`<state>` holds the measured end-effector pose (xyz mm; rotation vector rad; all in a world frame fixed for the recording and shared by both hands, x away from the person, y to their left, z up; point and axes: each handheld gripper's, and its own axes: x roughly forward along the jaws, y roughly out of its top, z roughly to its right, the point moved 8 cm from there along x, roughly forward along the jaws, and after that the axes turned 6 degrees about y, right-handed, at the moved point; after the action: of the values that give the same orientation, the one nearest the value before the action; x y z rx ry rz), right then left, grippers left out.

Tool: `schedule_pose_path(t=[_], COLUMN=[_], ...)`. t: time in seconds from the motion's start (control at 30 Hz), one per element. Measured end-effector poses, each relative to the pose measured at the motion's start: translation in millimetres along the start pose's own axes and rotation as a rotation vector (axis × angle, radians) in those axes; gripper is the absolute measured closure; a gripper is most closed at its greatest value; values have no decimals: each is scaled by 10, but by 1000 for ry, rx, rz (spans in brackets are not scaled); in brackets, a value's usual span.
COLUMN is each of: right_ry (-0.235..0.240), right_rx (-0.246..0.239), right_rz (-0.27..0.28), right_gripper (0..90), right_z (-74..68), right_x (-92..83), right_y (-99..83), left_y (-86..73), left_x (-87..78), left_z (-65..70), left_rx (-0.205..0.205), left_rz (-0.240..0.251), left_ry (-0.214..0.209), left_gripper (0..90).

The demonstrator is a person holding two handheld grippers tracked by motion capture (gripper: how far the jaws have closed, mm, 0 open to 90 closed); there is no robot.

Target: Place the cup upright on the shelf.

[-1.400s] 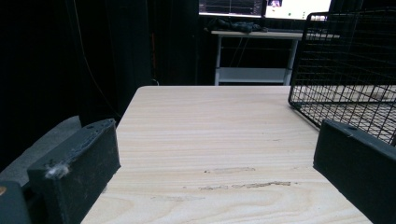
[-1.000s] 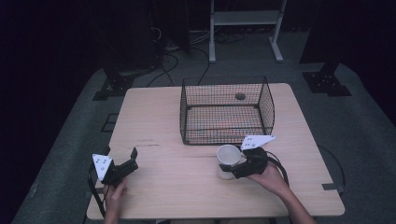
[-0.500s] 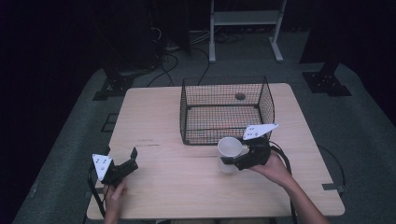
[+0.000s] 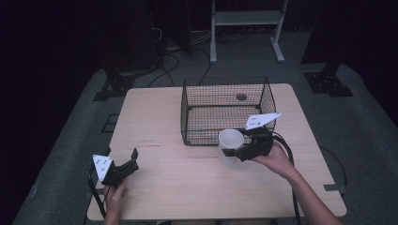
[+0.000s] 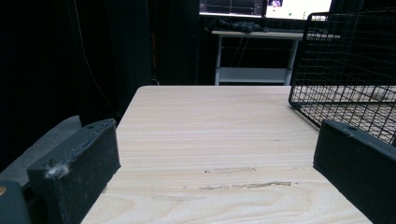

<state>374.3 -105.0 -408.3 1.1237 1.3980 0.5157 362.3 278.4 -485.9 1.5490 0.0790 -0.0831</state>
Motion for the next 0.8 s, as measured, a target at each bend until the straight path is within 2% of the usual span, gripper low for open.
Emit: schedule_pose_path(t=[0.2,0.47,0.8], right_ry=[3,-3,6], right_rx=[-4,-32,-41], right_rz=[-7,-14,3], right_gripper=[192,192,192], right_z=[18,39,107], right_x=[-9,-9,-51], right_y=[68,209,407], left_y=[2,3,3], left_x=[1,2,2], left_z=[2,4,3], left_rx=[-3,-5,-4], left_rz=[2,4,4], left_ry=[-1,-2,-2], left_gripper=[0,0,0])
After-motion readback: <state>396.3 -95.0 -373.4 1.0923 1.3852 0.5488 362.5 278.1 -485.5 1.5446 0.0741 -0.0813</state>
